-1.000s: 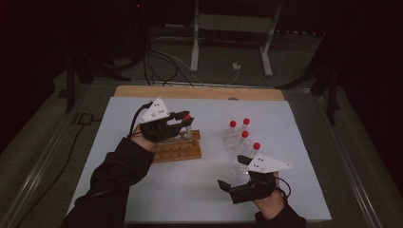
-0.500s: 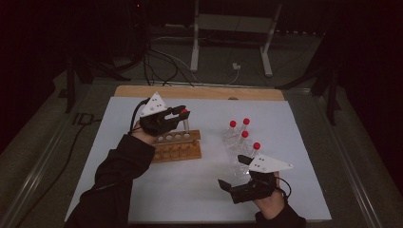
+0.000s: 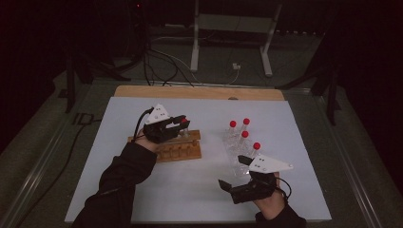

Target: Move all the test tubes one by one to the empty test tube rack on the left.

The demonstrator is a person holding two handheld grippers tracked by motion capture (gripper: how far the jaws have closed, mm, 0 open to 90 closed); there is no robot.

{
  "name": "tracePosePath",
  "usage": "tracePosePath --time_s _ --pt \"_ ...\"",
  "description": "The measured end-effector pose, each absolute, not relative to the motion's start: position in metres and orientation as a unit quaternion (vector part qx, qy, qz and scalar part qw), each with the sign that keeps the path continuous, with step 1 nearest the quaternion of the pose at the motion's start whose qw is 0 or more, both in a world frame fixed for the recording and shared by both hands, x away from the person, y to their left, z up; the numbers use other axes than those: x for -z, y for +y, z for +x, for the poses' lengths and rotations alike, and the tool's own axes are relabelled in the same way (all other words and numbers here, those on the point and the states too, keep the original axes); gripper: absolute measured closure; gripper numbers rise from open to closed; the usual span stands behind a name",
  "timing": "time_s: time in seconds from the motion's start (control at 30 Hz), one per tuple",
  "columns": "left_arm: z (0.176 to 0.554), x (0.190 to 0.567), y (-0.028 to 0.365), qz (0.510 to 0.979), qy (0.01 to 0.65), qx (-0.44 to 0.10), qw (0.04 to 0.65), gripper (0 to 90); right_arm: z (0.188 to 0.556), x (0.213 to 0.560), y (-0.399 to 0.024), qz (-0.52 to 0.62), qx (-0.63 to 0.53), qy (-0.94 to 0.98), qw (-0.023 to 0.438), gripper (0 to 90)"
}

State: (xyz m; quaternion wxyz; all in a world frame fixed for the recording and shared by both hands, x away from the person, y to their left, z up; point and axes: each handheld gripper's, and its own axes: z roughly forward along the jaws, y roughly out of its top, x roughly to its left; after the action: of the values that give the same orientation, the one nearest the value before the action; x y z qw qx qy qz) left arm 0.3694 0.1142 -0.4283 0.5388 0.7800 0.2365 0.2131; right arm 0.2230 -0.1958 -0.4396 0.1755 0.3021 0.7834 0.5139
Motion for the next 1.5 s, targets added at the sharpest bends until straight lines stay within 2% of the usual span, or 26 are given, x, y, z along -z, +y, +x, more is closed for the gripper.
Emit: tracePosePath --time_s 0.77,1.3,1.4,1.5 --pt "0.375 0.456 0.109 0.796 0.25 -0.204 0.513 71.8 0.224 0.44 -0.198 0.303 -0.517 0.783 0.166 0.0" --pt "0.373 0.453 0.107 0.808 0.247 -0.208 0.493 70.2 0.221 0.435 -0.2 0.296 -0.523 0.781 0.169 0.0" --pt "0.372 0.452 0.108 0.809 0.244 -0.205 0.493 63.5 0.22 0.433 -0.201 0.29 -0.52 0.784 0.177 0.0" --pt "0.369 0.449 0.111 0.807 0.246 -0.202 0.497 49.5 0.22 0.431 -0.203 0.289 -0.521 0.783 0.179 0.0"
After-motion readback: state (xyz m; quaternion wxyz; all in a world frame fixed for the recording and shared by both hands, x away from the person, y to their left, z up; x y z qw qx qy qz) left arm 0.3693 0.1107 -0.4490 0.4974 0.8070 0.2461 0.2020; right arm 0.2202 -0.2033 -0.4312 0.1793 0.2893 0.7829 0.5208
